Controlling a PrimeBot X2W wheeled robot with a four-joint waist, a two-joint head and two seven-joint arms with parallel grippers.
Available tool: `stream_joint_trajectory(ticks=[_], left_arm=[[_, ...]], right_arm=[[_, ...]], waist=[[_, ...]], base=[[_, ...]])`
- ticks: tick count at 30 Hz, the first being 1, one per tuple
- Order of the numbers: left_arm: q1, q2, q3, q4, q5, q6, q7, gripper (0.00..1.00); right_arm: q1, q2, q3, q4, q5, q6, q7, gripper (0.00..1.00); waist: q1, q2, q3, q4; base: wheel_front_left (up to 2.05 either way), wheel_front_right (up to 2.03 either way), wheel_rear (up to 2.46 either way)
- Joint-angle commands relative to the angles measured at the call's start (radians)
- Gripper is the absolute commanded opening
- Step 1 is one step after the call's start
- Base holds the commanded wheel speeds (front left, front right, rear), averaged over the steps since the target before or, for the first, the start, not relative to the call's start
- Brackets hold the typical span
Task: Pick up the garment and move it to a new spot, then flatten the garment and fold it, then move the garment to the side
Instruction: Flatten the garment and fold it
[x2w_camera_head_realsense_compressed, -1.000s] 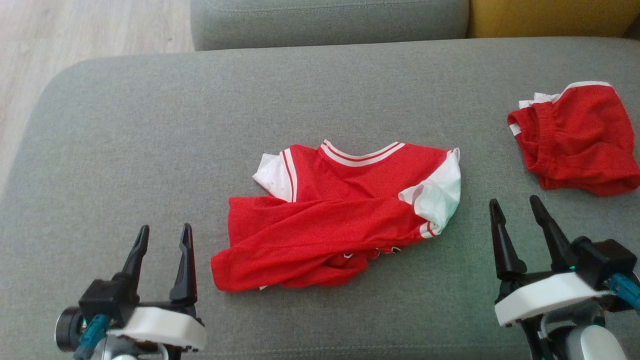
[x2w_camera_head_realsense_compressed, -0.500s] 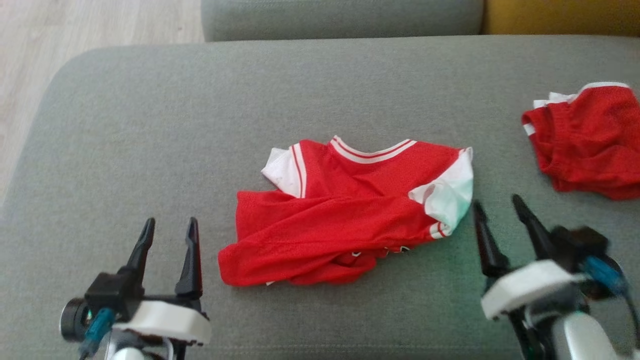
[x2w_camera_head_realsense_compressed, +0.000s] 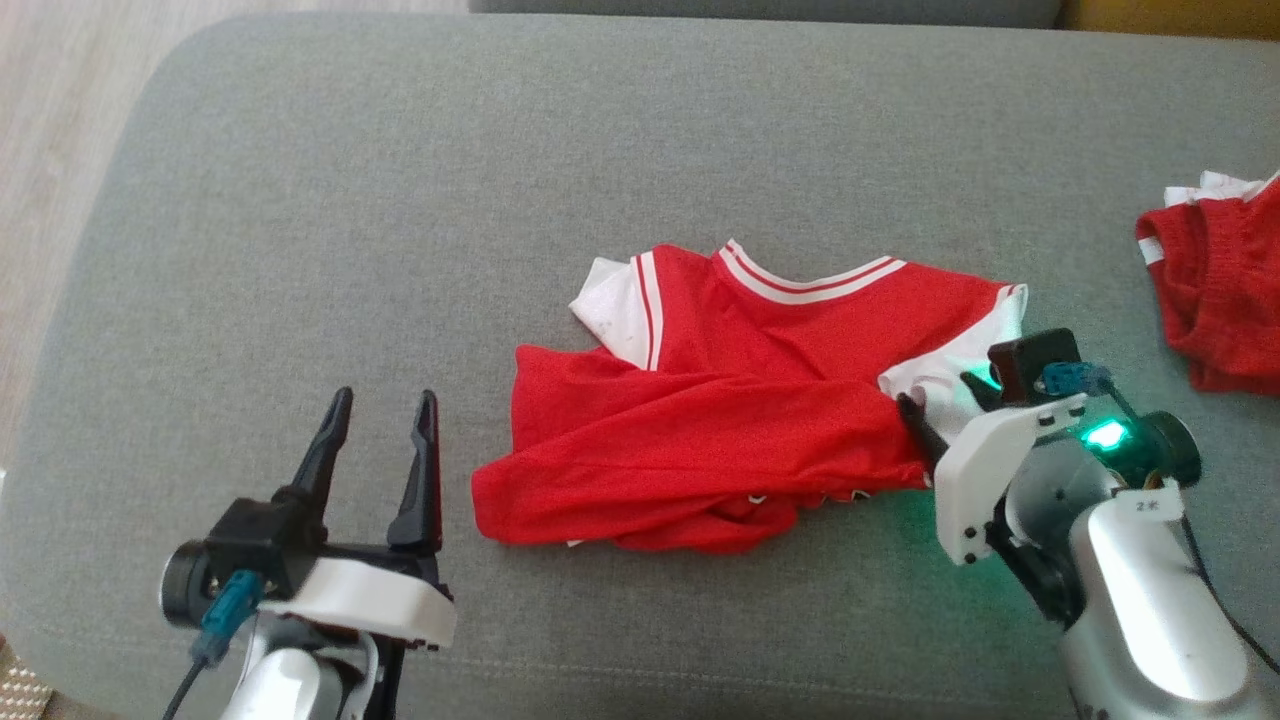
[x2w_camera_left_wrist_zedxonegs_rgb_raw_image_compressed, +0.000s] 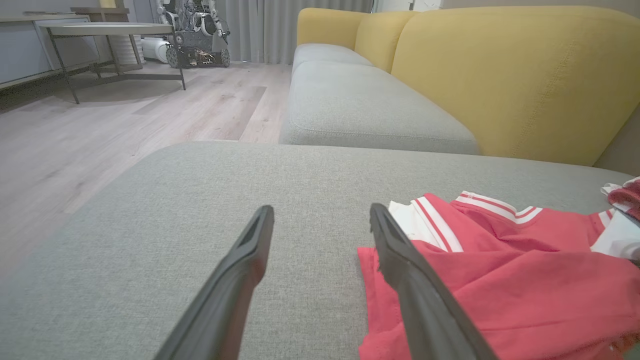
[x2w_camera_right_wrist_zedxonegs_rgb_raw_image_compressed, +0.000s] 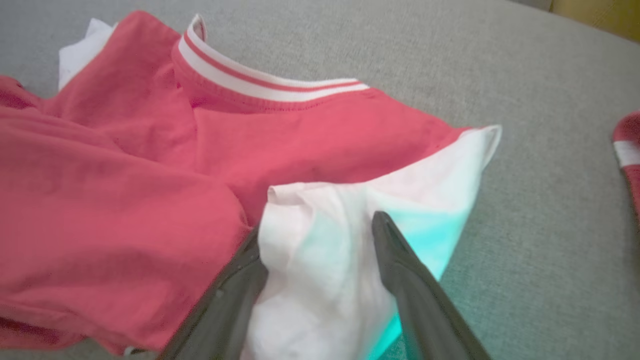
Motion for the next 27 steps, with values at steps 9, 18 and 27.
stream_joint_trajectory(ticks=[9,18,27], left_arm=[[-0.052,-0.004,0.052,-0.022,0.020,-0.019,-0.012,1.00],[-0.046,0.000,0.065,-0.023,0.035,-0.033,-0.012,1.00],[-0.045,0.007,0.068,-0.024,0.042,-0.035,-0.012,1.00]], right_arm=[[0.087,0.086,-0.245,-0.121,0.075,-0.001,-0.115,0.00],[0.176,0.095,-0.297,0.090,0.546,-0.001,-0.387,1.00],[0.164,0.095,-0.260,0.146,0.594,-0.001,-0.555,1.00]], waist=[[0.0000,0.0000,0.011,-0.013],[0.0000,0.0000,0.017,-0.058],[0.0000,0.0000,0.016,-0.081]], base=[[0.00,0.00,0.00],[0.00,0.00,0.00],[0.00,0.00,0.00]])
